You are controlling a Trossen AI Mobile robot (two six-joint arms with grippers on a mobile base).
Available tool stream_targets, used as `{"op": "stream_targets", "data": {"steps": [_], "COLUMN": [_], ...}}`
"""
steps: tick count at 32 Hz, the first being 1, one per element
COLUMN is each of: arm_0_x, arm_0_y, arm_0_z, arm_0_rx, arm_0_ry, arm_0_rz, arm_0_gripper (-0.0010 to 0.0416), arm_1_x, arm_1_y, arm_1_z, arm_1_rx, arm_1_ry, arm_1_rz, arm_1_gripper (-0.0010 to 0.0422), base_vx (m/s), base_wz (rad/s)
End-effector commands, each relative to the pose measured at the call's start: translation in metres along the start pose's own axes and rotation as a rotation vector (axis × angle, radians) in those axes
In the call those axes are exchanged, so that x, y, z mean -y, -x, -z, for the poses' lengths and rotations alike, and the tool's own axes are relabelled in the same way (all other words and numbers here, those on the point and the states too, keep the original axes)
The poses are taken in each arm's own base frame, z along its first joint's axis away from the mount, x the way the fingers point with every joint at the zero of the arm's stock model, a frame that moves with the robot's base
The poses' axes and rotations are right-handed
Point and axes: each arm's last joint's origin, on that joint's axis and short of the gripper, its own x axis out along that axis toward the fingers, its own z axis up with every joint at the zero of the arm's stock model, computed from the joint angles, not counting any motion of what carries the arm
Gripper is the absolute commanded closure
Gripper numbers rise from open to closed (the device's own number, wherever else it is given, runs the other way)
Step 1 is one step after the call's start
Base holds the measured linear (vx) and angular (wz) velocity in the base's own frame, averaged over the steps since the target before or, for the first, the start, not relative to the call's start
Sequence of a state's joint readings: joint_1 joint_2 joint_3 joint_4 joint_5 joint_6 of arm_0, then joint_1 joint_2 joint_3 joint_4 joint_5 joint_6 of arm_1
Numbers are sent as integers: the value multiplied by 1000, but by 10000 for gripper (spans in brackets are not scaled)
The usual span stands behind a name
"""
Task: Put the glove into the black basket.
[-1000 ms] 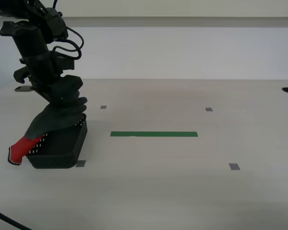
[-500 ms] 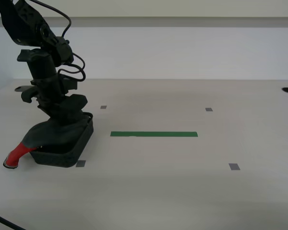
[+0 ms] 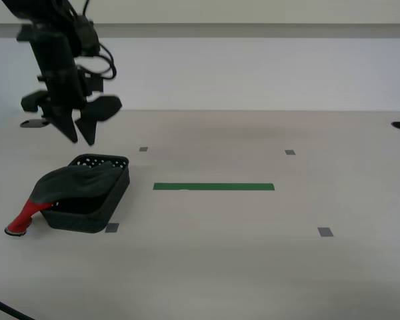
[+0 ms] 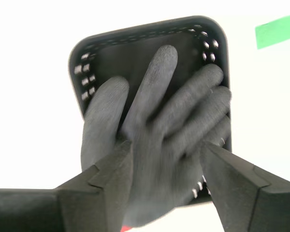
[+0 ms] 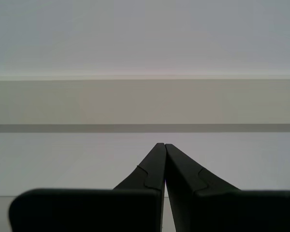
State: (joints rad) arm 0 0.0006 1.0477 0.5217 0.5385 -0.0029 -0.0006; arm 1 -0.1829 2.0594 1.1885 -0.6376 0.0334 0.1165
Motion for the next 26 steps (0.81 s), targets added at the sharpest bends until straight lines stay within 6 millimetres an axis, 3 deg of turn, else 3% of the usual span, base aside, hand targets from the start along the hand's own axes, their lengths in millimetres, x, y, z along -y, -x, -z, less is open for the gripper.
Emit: {"op": "stream_targets", "data": {"steps": [1, 4, 5, 6, 26], "arm_0_x": [0, 0, 0, 0, 0], "arm_0_y": [0, 0, 0, 0, 0], "arm_0_z": [0, 0, 0, 0, 0], "arm_0_rx": [-1, 0, 2, 0, -3], "arm_0_ry": [0, 0, 0, 0, 0], "arm_0_rz": [0, 0, 1, 0, 0], "arm_0_gripper": [405, 405, 405, 405, 405], "arm_1_x": [1, 1, 1, 1, 2], "arm_1_y": [25, 39, 44, 46, 47], "arm_1_z": [-5, -7, -6, -5, -4], "arm_1_rx": [45, 74, 82, 82, 64], "arm_1_ry": [-2, -6, -7, -7, -1], "arm_1_rz": [-4, -8, -9, -9, -7], "arm_1_gripper": [271, 338, 392, 419, 412], "base_vx": [0, 0, 0, 0, 0], "base_wz": [0, 0, 0, 0, 0]}}
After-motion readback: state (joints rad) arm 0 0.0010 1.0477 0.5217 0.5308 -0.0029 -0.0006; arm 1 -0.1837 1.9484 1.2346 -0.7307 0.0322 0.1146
